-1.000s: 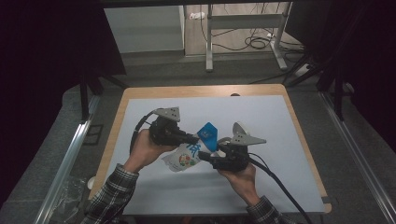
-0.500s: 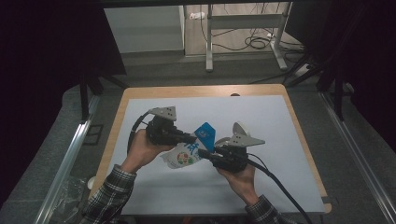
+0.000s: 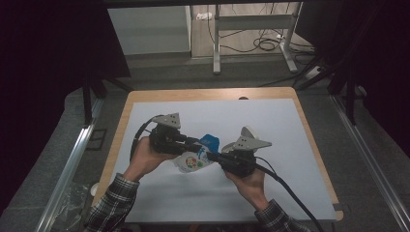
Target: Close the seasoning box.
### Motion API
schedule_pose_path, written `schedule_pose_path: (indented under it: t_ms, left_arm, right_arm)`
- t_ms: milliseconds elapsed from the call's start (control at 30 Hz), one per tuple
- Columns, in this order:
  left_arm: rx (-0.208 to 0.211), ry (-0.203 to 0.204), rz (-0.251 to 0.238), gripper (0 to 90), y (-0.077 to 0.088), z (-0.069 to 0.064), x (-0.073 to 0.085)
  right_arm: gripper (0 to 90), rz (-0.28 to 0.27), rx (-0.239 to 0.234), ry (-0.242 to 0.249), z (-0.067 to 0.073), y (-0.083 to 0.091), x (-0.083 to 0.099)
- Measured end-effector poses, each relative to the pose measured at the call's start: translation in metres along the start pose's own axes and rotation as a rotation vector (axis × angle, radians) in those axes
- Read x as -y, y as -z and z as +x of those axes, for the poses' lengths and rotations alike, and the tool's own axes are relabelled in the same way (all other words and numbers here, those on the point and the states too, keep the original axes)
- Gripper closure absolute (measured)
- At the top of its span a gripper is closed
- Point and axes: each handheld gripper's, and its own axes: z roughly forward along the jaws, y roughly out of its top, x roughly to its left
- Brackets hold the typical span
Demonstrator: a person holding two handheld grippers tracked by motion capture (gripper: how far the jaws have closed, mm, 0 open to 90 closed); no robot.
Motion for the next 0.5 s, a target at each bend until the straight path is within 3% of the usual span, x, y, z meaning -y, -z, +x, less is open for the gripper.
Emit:
schedule_pose_path:
  t_ms: [233, 367, 500]
  left_arm:
    - [-0.062, 0.004, 0.016, 46.8, -0.001, 0.001, 0.01]
    - [-0.103, 0.023, 0.01, 33.7, 0.001, 0.002, 0.019]
    - [-0.136, 0.031, 0.008, 26.5, 0.002, 0.001, 0.029]
  right_arm:
    - [89.6, 0.056, 0.041, 0.045, 0.005, -0.004, -0.008]
    - [89.6, 0.084, 0.059, 0.047, 0.004, -0.007, -0.013]
    - [89.6, 0.109, 0.073, 0.064, 0.005, -0.01, -0.017]
